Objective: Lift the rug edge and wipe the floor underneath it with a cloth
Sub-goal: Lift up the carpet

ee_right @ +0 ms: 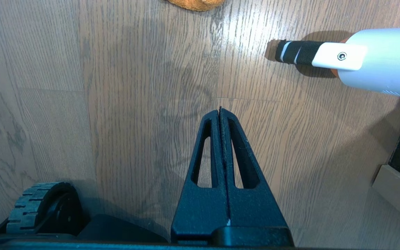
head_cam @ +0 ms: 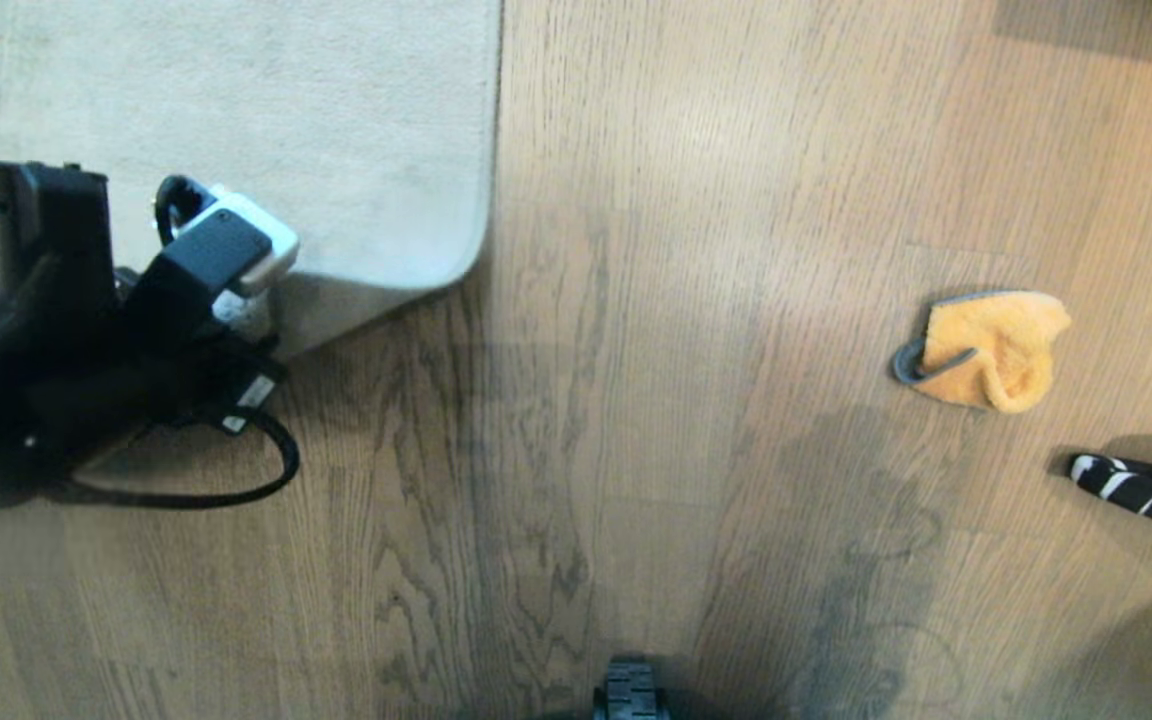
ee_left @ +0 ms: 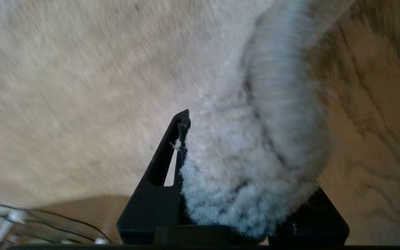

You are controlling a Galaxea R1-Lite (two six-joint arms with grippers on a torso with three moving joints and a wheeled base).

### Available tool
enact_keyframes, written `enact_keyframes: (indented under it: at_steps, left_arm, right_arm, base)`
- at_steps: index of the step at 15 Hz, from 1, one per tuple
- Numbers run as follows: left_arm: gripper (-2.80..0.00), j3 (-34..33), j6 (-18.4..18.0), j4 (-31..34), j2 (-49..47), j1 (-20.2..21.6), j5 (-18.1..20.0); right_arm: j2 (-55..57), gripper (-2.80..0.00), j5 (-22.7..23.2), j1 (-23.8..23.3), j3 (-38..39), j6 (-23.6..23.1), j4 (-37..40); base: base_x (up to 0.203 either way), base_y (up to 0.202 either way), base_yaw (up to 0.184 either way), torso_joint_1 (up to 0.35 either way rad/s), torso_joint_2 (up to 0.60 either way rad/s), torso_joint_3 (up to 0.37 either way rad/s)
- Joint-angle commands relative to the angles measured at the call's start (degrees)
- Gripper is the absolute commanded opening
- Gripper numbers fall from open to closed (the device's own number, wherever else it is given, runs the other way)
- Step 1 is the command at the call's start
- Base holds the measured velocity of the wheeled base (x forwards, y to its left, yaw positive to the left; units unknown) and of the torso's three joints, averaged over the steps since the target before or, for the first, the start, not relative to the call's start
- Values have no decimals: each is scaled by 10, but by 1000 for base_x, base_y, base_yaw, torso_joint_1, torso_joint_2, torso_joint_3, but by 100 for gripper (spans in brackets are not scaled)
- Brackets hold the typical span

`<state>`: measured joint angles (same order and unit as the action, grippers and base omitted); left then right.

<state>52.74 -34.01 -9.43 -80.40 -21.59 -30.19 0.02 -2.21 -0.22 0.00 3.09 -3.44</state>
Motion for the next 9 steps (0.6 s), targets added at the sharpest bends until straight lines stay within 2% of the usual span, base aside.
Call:
enact_keyframes:
  at_steps: [1,5,9]
  left_arm:
    - [-280,65,-68,14,-47,25,3]
    - [-280,134,-99,71,-38,84,3]
    - [-280,179,-140,139,30,163,3]
  right_arm:
    - [0,-280,0,0,0,0,0]
    - [0,-280,0,0,0,1,-1]
    - [0,-280,0,0,0,1,-1]
  base:
    - [0,0,0,0,0,0]
    - [0,0,0,0,0,0]
    - [0,0,0,0,0,0]
